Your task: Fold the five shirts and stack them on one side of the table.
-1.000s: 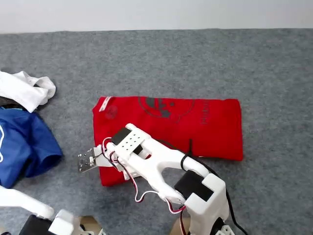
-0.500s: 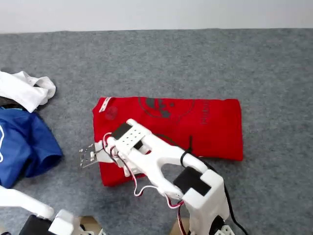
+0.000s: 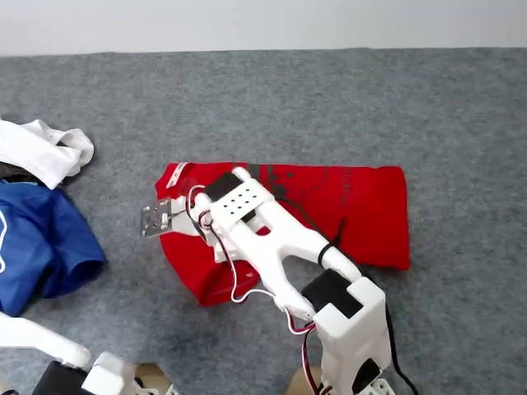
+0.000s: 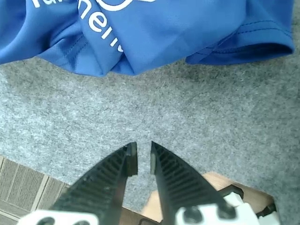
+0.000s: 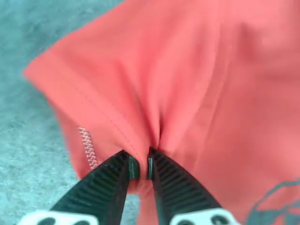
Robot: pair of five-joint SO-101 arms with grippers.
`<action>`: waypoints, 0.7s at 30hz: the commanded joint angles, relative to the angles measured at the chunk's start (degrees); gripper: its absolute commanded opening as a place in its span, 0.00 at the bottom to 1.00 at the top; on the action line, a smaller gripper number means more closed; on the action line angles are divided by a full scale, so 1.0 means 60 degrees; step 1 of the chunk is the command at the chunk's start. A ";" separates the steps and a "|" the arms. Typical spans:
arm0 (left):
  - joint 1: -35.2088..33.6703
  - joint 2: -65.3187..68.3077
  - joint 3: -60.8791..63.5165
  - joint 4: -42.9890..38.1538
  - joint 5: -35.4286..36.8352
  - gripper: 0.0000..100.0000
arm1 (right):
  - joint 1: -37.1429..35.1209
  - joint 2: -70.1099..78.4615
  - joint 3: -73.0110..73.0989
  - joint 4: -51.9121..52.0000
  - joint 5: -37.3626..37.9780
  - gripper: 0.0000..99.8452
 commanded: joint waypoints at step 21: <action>-0.0029 -0.0322 -0.0037 -0.0132 -0.0015 0.05 | 0.0227 0.1839 -0.5451 0.2938 -0.0821 0.01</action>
